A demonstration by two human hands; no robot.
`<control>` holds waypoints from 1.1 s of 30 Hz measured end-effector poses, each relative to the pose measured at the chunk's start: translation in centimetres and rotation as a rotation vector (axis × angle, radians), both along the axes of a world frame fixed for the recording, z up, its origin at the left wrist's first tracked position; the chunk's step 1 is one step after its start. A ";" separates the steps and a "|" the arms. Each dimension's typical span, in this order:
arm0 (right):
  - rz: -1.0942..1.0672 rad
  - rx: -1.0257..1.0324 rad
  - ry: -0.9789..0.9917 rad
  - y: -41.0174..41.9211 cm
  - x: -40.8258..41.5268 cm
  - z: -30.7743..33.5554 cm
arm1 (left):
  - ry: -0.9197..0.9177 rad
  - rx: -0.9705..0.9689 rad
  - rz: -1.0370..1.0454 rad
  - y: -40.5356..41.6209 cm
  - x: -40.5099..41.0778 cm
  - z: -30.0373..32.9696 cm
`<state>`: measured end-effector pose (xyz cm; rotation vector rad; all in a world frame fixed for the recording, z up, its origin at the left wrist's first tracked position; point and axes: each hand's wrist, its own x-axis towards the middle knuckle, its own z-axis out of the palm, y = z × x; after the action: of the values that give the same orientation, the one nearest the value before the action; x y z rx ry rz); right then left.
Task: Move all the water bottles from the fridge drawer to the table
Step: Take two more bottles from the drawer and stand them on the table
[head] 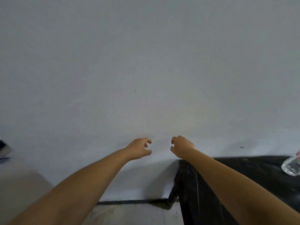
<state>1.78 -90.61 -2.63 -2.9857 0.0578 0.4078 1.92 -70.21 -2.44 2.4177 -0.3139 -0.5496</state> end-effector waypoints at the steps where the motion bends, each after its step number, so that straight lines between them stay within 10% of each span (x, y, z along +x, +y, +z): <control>1: 0.060 -0.003 0.004 1.7 0.2 -0.3 | -0.002 -0.005 0.063 1.9 -1.2 -0.2; 14: 0.824 0.039 -0.059 33.9 -9.3 1.3 | -0.023 0.067 0.868 28.0 -23.7 0.7; 33: 1.858 0.210 -0.016 72.8 -55.2 3.4 | 0.015 0.277 1.847 48.1 -76.5 3.4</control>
<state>-53.40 -17.84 0.82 -1.8539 -2.4571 0.3913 -74.55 -22.13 1.00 1.8479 1.8718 0.2917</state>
